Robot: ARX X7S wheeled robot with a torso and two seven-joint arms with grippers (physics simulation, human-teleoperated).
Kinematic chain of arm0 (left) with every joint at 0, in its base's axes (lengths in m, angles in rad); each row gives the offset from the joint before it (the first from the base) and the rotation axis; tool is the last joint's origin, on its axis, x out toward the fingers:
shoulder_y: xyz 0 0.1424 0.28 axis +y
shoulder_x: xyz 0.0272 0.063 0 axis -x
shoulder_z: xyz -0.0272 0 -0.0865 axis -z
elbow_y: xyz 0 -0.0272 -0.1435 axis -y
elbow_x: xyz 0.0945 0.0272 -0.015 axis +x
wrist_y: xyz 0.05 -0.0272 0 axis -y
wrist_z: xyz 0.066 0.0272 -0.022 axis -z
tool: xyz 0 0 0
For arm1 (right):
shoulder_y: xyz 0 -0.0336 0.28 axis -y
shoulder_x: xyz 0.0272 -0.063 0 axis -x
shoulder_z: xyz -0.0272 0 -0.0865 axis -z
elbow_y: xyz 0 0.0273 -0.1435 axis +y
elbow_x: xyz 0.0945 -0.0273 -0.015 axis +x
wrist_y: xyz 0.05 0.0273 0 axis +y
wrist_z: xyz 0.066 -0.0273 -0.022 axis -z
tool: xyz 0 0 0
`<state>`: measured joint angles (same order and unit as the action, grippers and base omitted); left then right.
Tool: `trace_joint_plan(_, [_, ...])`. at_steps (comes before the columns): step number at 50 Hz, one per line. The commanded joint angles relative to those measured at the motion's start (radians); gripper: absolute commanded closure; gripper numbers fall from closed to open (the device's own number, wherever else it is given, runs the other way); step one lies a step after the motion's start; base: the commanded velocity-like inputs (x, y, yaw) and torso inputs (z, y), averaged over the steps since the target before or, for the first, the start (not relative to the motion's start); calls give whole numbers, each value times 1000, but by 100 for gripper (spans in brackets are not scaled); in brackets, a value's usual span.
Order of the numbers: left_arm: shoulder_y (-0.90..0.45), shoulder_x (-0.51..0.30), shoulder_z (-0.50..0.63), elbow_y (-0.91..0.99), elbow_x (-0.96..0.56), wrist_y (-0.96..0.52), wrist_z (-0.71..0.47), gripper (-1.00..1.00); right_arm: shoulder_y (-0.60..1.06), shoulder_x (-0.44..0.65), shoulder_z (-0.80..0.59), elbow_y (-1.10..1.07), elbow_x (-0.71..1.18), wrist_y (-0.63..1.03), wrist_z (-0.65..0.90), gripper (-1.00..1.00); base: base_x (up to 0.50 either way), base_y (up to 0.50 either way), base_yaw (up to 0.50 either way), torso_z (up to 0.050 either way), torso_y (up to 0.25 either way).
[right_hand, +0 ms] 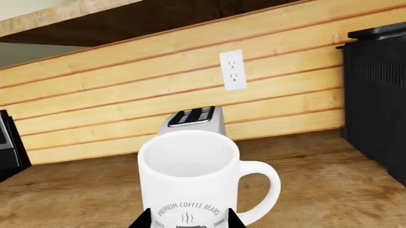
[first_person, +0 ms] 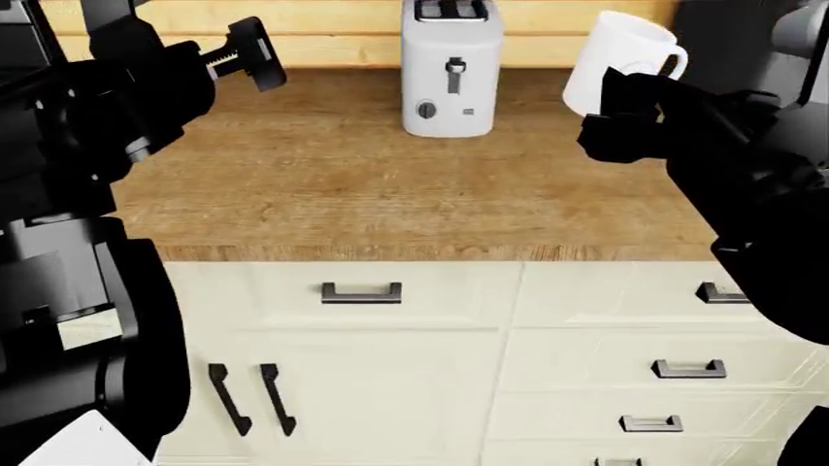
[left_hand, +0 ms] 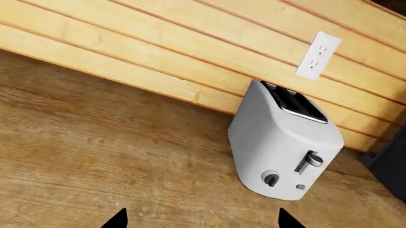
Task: Pick the mug from the cabinet, place it under the coffee machine dispenser, and press the start button.
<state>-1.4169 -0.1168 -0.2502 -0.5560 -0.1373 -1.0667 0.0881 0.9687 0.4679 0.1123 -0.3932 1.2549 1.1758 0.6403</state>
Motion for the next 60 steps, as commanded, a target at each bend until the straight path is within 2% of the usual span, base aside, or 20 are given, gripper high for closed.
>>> trace_joint_plan(1, [-3, -3, 4, -7, -7, 4, -4, -100, 5, 4, -3, 0, -6, -5, -8, 100, -110, -500, 0, 0, 0])
trace_joint_plan(55, [2, -12, 16, 6, -47, -6, -24, -100, -9, 16, -20, 8, 5, -37, -7, 100, -113, -500, 0, 0, 0])
trace_joint_plan(60, [1, -12, 16, 4, -50, -4, -25, -100, -4, 20, -32, 15, 0, -34, -8, 100, 0, -55, 0, 0, 0])
